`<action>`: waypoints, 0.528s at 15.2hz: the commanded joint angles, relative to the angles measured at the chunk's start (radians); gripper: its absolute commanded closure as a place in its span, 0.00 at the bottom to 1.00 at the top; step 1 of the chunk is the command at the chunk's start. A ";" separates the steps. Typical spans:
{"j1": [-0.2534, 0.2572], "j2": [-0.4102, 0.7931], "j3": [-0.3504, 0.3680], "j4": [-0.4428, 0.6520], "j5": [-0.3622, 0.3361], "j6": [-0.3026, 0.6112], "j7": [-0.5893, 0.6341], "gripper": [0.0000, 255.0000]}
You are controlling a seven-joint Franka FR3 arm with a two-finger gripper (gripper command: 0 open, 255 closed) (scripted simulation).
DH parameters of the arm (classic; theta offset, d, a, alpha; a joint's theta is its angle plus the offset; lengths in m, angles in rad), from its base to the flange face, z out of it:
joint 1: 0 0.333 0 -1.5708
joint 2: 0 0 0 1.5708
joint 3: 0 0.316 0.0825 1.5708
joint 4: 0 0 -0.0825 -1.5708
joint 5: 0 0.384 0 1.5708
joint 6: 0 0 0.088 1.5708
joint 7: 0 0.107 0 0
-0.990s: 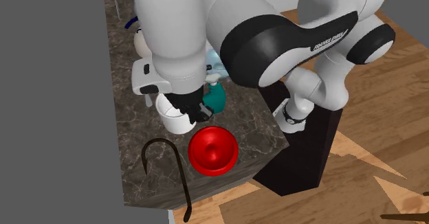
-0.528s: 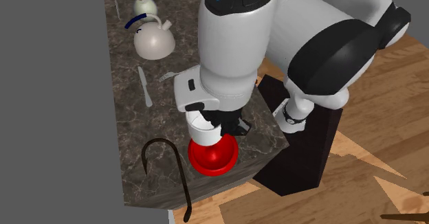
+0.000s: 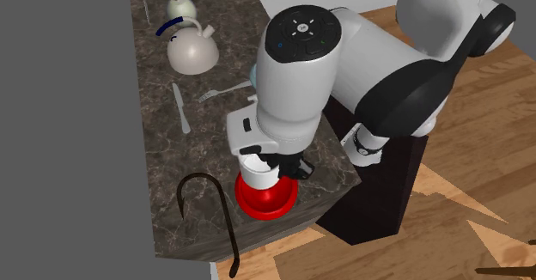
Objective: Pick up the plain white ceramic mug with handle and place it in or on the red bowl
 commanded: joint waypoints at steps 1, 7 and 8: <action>-0.001 -0.011 0.000 -0.040 -0.003 0.029 0.002 1.00; -0.004 -0.033 0.000 -0.142 -0.011 0.111 0.008 1.00; -0.004 -0.035 0.000 -0.153 -0.011 0.120 0.009 1.00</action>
